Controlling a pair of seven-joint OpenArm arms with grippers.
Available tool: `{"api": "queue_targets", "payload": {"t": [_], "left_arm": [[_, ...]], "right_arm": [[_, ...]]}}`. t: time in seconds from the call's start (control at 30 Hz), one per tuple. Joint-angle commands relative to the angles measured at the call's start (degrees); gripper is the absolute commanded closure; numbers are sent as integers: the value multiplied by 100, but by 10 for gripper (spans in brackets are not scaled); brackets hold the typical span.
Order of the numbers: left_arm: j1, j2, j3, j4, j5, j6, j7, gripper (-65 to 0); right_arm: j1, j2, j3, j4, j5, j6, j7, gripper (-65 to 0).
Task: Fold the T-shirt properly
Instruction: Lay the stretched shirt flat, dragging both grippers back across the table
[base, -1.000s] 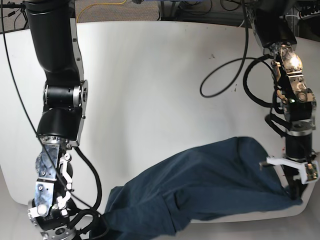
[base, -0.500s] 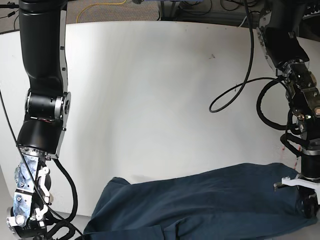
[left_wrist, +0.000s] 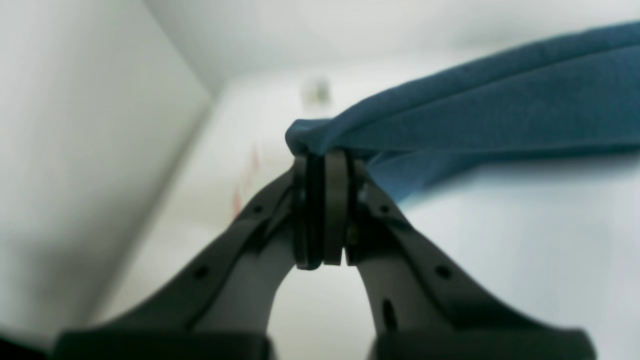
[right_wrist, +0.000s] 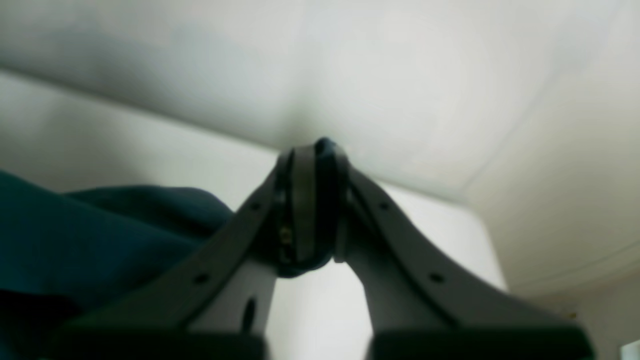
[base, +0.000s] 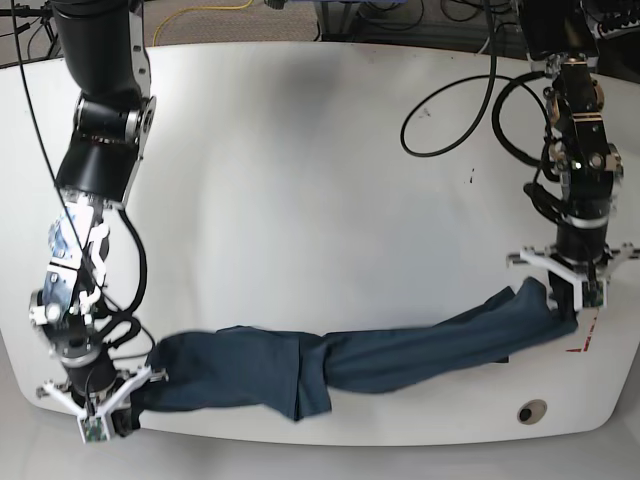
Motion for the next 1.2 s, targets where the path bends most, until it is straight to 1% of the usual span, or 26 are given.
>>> {"api": "queue_targets", "payload": {"t": [0.0, 0.17, 0.27, 0.4, 0.53, 0.67, 0.87, 1.03, 1.17], "left_arm": [[361, -95, -159, 100, 90, 89, -154, -1], [1214, -95, -265, 108, 90, 89, -163, 0], [1680, -95, -309, 100, 90, 89, -163, 0], [2102, -95, -405, 100, 90, 89, -163, 0], [2445, -95, -537, 91, 90, 89, -163, 0], [2691, -95, -555, 91, 90, 89, -163, 0], [3051, -95, -564, 73, 99, 89, -171, 0], [3218, -104, -590, 73, 107, 89, -171, 0], [3350, -95, -801, 56, 107, 89, -171, 0]], "right_arm": [[-309, 46, 156, 389, -16, -48, 194, -6], [-1338, 2, 411, 802, -7, -48, 194, -6], [-1848, -200, 631, 952, 46, -48, 194, -5], [-2481, -350, 921, 1110, 178, -48, 194, -6], [-3035, -394, 965, 1154, 213, -48, 194, -6], [-3448, -587, 983, 1154, 195, -48, 194, -6], [-3940, -745, 983, 1163, 195, -48, 194, -5], [-4186, -772, 983, 1163, 195, -48, 194, -5], [-4353, -772, 983, 1163, 195, -48, 194, -5]]}}
